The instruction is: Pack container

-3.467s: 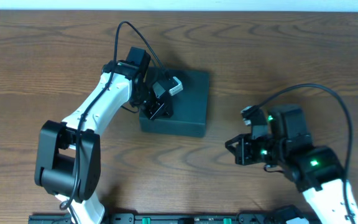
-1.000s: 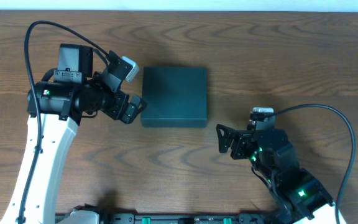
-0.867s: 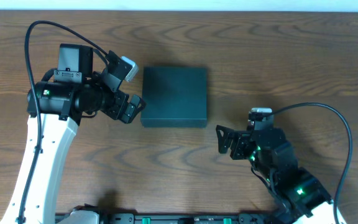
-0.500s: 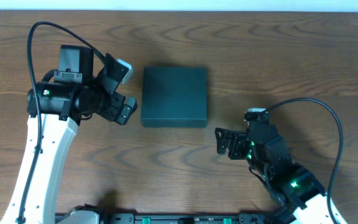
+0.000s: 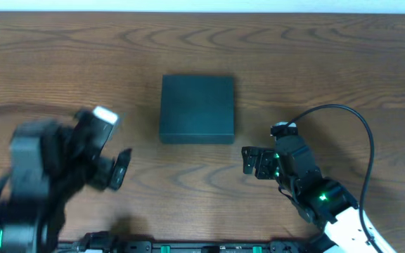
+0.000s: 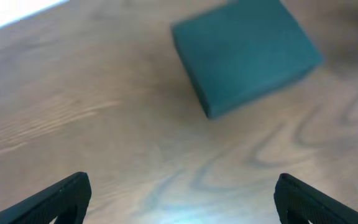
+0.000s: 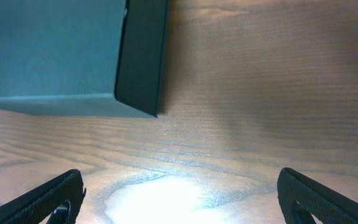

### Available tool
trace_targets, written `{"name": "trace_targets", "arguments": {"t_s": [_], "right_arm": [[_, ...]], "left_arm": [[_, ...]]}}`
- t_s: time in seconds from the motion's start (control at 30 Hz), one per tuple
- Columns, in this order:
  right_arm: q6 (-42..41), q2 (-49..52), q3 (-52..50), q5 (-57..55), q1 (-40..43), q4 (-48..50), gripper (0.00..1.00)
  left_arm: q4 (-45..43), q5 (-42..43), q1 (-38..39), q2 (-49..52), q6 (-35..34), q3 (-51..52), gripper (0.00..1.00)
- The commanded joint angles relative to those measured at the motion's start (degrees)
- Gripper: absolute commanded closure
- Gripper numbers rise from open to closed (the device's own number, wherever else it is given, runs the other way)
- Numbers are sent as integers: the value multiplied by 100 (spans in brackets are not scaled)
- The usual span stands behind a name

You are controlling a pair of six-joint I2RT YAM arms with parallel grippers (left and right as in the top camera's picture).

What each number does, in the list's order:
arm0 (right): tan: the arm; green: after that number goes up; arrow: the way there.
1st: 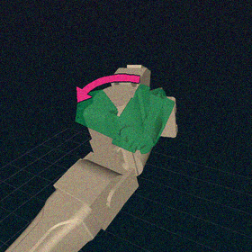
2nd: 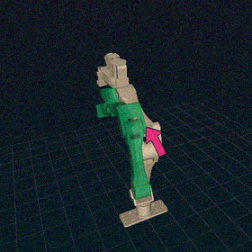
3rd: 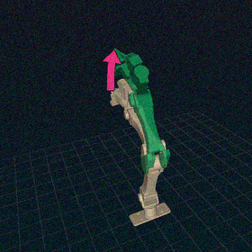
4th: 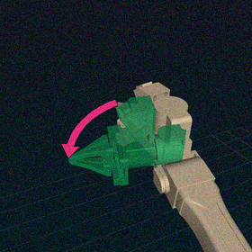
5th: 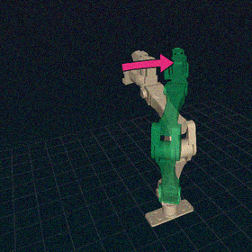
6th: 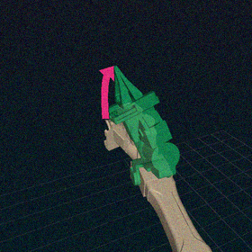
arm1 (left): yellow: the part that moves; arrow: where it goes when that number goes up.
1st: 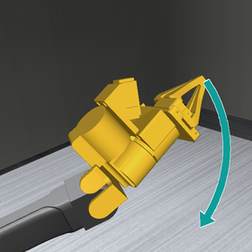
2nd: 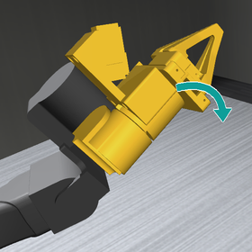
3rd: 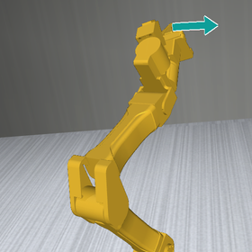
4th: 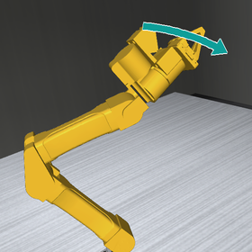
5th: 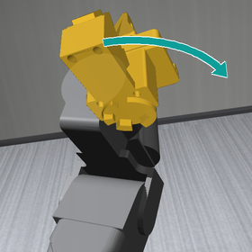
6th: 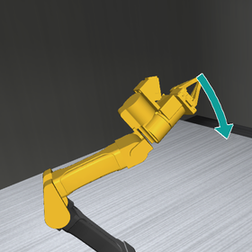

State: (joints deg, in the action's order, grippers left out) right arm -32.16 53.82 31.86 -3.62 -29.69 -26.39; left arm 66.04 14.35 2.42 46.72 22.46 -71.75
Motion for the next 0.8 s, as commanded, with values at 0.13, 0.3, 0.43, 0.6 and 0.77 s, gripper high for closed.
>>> {"name": "trace_targets", "arguments": {"t_s": [0.13,0.3,0.43,0.6,0.77], "right_arm": [[96,103,70,-61,31,-22,1],[96,111,70,-61,31,-22,1],[96,122,70,-61,31,-22,1],[96,122,70,-61,31,-22,1],[96,122,70,-61,31,-22,1]], "left_arm": [[-802,-76,-496,-2177,-343,1825,5],[-1427,66,-586,-3110,-348,3008,5],[-2146,50,-590,-3696,-826,4105,5],[-3230,48,-590,-4033,-1373,5211,5],[-4304,48,-590,-4242,-1777,6131,5]]}}
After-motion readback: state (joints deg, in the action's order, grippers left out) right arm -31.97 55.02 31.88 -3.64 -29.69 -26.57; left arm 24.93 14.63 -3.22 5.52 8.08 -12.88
